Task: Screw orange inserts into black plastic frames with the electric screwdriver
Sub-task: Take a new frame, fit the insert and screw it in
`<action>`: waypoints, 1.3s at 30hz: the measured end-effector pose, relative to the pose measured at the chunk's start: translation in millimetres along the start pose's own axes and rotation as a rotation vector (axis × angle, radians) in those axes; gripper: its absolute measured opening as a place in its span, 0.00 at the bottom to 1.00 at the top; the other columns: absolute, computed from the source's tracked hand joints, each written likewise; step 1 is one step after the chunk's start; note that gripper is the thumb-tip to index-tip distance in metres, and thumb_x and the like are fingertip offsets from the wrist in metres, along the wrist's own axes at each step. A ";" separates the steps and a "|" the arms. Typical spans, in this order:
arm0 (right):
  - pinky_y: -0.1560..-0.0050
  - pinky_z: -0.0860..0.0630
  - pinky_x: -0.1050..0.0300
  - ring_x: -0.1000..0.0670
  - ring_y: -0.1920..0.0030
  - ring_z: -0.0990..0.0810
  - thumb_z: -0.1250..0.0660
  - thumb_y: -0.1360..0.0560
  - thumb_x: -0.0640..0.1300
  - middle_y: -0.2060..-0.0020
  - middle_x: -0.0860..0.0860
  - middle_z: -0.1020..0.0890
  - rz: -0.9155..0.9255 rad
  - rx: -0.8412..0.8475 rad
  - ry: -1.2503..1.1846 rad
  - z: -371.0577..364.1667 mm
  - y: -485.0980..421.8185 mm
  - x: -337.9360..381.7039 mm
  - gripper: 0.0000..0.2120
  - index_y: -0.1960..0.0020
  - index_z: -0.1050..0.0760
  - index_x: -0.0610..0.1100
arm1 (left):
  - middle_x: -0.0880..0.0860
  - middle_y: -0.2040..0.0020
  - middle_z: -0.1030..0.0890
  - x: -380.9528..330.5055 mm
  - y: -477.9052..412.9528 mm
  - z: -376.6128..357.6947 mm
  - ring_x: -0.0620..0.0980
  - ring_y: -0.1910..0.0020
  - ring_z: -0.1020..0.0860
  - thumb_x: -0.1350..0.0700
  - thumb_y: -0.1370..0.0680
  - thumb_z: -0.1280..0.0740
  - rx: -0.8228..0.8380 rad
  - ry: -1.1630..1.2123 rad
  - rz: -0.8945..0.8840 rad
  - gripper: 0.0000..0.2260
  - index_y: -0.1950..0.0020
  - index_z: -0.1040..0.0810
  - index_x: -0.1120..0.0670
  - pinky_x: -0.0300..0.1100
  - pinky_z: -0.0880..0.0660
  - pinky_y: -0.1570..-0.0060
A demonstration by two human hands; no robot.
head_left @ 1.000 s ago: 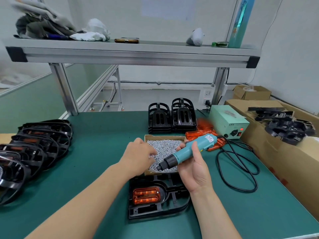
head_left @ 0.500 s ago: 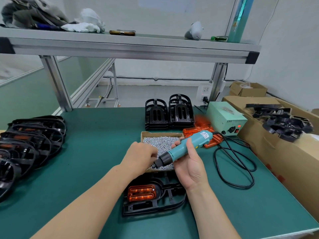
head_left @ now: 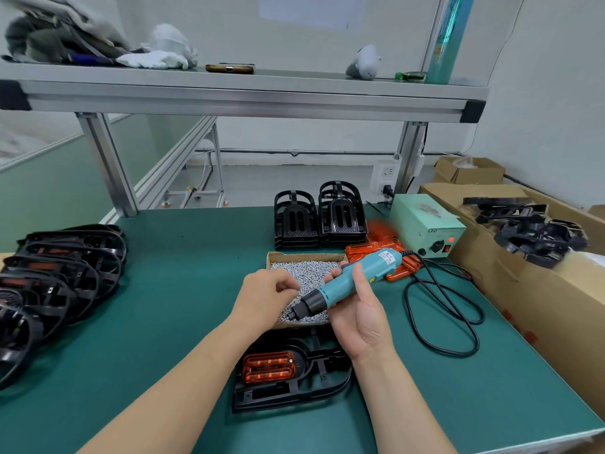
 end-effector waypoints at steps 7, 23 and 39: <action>0.48 0.22 0.54 0.51 0.59 0.21 0.31 0.24 0.50 0.59 0.47 0.21 0.008 0.022 0.029 -0.1 0.7 1.9 0.16 0.41 0.27 0.44 | 0.51 0.59 0.15 21.7 38.1 17.1 0.41 0.62 0.20 0.63 0.26 0.26 -0.069 0.517 0.165 0.11 0.61 0.16 0.45 0.31 0.26 0.58; 0.66 0.21 0.61 0.54 0.69 0.20 0.25 0.27 0.45 0.68 0.50 0.19 0.159 -0.121 0.060 -20.8 10.1 10.0 0.17 0.42 0.26 0.44 | 0.60 0.57 0.15 41.5 104.9 4.3 0.49 0.62 0.18 0.69 0.24 0.31 -0.085 0.978 0.323 0.07 0.57 0.16 0.59 0.39 0.20 0.59; 0.65 0.20 0.60 0.55 0.69 0.20 0.27 0.23 0.44 0.70 0.52 0.20 0.151 -0.191 0.091 -25.7 23.3 -5.2 0.12 0.42 0.25 0.47 | 0.57 0.61 0.16 53.2 114.9 14.1 0.48 0.62 0.17 0.67 0.27 0.27 -0.229 0.977 0.337 0.08 0.61 0.15 0.54 0.41 0.23 0.59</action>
Point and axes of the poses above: each hand's wrist, its own y-axis away from the middle knuckle, its own z-axis out of the back of the hand, x = y × z, the point moved 9 cm from there along -y, towards the middle knuckle
